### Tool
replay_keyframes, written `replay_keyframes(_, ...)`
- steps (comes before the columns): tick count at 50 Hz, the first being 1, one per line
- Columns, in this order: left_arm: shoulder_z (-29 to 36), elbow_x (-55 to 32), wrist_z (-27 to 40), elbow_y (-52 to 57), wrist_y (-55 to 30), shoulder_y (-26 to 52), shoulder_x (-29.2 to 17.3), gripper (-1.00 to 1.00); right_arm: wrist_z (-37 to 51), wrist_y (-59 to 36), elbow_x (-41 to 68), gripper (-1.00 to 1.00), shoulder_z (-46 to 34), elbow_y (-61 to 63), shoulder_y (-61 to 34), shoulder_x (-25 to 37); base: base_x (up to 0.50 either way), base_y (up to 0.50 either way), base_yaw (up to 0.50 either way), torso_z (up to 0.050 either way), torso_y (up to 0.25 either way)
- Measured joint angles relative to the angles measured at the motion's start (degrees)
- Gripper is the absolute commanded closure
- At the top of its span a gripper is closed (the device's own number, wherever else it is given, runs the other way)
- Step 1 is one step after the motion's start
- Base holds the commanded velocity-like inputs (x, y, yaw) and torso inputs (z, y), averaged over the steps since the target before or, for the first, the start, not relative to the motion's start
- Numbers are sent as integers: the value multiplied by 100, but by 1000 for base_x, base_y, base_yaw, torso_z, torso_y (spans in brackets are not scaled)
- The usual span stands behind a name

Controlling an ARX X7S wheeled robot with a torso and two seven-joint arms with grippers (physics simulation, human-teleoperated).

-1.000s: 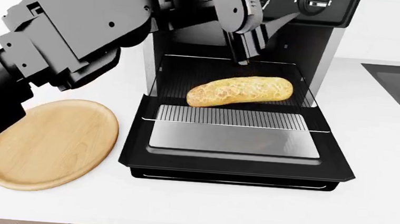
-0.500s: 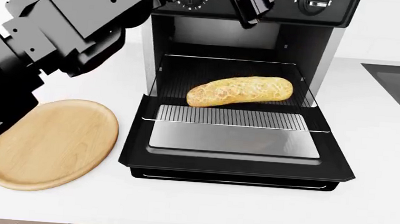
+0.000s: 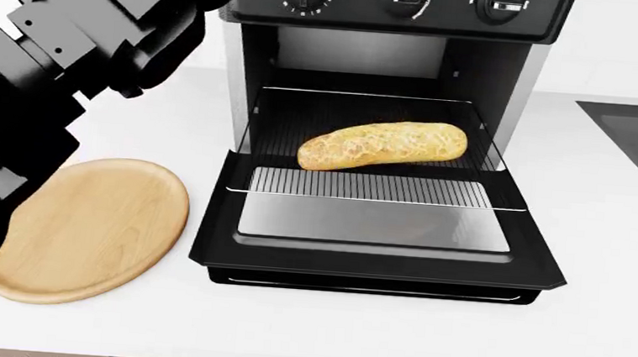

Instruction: Place the baguette on the rack of the toaster oven.

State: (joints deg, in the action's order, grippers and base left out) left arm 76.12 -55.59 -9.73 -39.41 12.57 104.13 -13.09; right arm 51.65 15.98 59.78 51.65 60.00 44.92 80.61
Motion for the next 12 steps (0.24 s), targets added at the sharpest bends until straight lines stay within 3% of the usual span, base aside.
replay_keyframes(12,-179,-82,100,-282,52,52,129,-100,125,-42,126,-100,214,0,-3,190,0,0,0,0,0)
